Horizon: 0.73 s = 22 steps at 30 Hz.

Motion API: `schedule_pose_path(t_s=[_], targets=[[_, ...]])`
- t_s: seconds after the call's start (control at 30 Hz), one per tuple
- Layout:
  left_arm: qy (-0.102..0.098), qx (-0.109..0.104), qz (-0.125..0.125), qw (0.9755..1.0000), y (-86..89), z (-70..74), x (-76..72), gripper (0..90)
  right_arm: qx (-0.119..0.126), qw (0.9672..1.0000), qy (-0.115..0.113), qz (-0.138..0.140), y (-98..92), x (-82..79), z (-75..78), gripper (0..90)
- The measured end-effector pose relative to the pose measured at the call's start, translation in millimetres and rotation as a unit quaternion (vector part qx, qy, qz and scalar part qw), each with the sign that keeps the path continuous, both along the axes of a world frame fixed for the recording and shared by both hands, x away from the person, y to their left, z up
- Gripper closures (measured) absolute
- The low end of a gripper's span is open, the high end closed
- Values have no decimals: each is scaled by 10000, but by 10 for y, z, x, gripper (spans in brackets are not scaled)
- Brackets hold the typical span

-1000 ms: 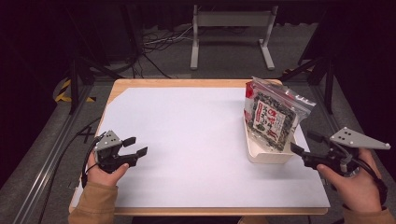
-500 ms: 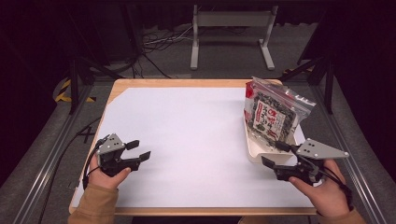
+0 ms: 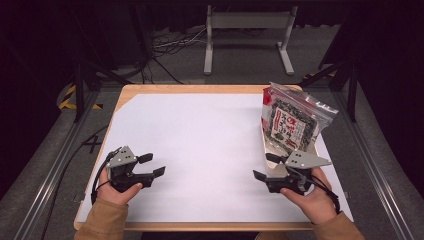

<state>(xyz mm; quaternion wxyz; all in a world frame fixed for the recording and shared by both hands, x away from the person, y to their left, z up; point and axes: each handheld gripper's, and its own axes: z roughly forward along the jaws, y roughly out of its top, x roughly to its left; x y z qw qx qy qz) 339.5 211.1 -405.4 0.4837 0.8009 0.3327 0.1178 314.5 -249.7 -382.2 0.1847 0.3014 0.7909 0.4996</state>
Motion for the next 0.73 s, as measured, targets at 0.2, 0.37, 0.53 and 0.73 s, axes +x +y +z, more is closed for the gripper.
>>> schedule_pose_path(t_s=[0.2, 0.37, 0.53, 0.73], targets=[[-33, -84, -360, 9993, -52, -42, -4, 253, 44, 9999, 7, 138, 201, 78, -209, 303], [30, -47, -328, 9994, -54, -69, 7, 242, -96, 9998, 109, 108, 260, 152, -354, 305], [40, -3, -405, 9992, -49, -87, 6, 202, -243, 9996, 98, 62, 284, 180, -416, 303], [47, 58, -368, 9993, -37, -102, 10, 172, -244, 9996, 13, 112, 275, 161, -402, 294]])
